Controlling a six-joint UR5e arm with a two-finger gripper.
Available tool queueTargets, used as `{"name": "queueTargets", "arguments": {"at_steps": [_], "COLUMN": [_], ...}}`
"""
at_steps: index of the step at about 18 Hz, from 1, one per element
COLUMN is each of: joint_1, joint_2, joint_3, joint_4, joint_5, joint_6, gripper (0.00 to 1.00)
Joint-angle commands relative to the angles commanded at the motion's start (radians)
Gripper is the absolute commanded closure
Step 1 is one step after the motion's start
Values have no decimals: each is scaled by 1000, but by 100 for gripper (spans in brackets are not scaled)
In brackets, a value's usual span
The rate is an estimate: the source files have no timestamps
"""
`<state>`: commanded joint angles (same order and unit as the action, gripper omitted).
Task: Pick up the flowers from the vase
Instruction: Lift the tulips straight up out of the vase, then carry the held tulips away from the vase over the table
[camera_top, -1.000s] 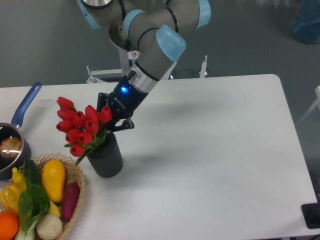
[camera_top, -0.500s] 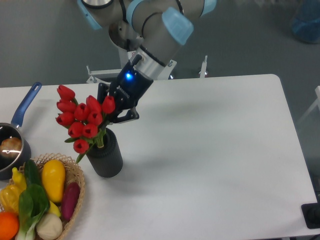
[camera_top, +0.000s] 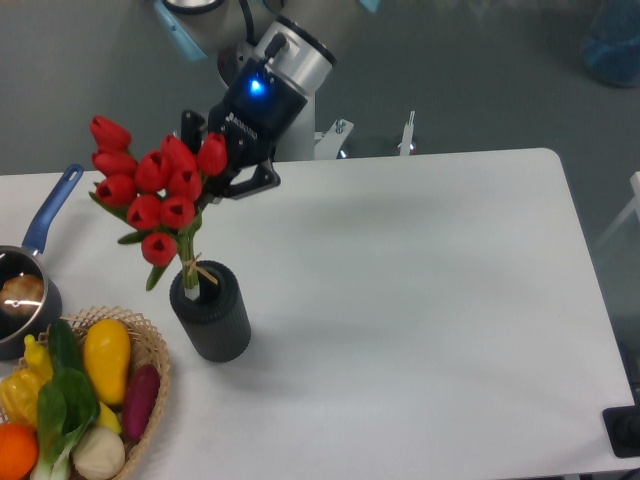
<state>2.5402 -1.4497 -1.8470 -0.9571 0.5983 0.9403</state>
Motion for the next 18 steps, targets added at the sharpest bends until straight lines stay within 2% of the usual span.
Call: {"name": "queueTargets", "arguments": {"at_steps": [4,11,14,15,18], "joint_1": [83,225,268,268,250], "joint_2": [23,9,-6,-33,-84], "joint_3": [48,65,66,66,63], "joint_4": [-9,-5,-6,-6,-9], "joint_5": [44,84,172,213,427], "joint_6": [-9,8,76,113,224], "gripper": [100,100,100,100,100]}}
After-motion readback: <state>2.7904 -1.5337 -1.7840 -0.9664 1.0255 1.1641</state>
